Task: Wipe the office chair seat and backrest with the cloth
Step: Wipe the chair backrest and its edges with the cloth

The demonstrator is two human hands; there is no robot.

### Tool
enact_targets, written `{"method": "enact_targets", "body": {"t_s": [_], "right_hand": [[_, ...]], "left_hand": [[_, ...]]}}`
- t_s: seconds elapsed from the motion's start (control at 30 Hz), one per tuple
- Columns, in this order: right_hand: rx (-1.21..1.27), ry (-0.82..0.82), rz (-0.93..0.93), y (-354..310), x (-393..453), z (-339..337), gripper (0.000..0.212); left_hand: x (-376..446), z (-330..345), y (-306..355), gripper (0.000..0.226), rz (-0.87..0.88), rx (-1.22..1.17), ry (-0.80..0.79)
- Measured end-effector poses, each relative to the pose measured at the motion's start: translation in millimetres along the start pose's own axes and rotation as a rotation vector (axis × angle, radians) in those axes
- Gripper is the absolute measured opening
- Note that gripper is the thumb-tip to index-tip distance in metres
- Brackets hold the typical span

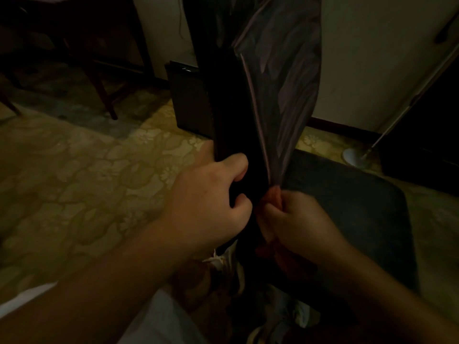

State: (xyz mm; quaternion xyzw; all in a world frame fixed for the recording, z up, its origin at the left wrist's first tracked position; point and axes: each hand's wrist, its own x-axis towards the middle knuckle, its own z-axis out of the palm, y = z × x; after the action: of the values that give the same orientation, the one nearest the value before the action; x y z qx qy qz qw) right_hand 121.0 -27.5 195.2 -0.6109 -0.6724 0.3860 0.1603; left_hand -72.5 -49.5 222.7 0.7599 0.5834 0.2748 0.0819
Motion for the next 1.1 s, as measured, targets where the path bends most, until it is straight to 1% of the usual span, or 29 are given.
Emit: {"method": "enact_targets", "body": {"t_s": [0.07,0.1,0.13,0.23,0.27,0.3,0.4,0.5,0.63,0.77,0.83,0.9,0.93,1.0,1.03,1.07,1.1], "right_hand": [[-0.002,-0.072,0.118,13,2,6,0.032],[-0.003,-0.082,0.13,12,3,4,0.034],[-0.012,-0.074,0.099,7,5,0,0.036],[-0.1,0.045,-0.077,-20,5,-20,0.037],[-0.137,0.059,-0.114,-25,6,-25,0.036],[-0.187,0.042,-0.117,-26,6,-26,0.034],[-0.429,-0.089,-0.058,-13,5,-15,0.034],[-0.524,-0.102,-0.064,-12,4,-15,0.038],[-0.534,0.08,-0.21,-25,-3,-31,0.041],[-0.641,0.055,-0.156,-1,-14,-17,0.029],[-0.709,0.098,-0.182,8,-14,-11,0.029],[-0.686,0.161,-0.257,4,-14,-14,0.03],[-0.649,0.208,-0.334,-1,-13,-18,0.031],[-0.527,0.382,-0.507,-10,-12,-25,0.037],[-0.487,0.444,-0.56,-13,-10,-27,0.039],[-0.481,0.461,-0.583,-12,-9,-27,0.04],[-0.503,0.443,-0.575,-10,-8,-26,0.039]], "left_hand": [[0,0,1,0.021,0.01,-0.005,-0.004],[0,1,1,0.021,0.008,-0.005,-0.002],[1,1,1,0.021,0.002,-0.004,0.003],[3,2,-1,0.021,-0.005,0.004,0.02],[4,2,-1,0.021,-0.006,0.005,0.021],[3,2,-2,0.022,-0.005,0.002,0.015],[2,0,-2,0.022,-0.007,0.0,-0.013],[2,-1,-1,0.022,-0.002,0.008,-0.023],[2,0,-1,0.021,-0.011,0.018,-0.028],[-6,-3,3,0.022,-0.012,-0.006,-0.058],[-8,-4,6,0.023,-0.008,0.0,-0.062],[-7,-3,6,0.023,-0.011,-0.01,-0.043],[-6,-2,6,0.024,-0.012,-0.017,-0.033],[-4,0,5,0.025,-0.014,-0.006,-0.016],[-3,0,5,0.027,-0.017,0.008,-0.01],[-3,0,4,0.029,-0.02,0.018,-0.011],[-3,0,4,0.031,-0.022,0.023,-0.017]]}}
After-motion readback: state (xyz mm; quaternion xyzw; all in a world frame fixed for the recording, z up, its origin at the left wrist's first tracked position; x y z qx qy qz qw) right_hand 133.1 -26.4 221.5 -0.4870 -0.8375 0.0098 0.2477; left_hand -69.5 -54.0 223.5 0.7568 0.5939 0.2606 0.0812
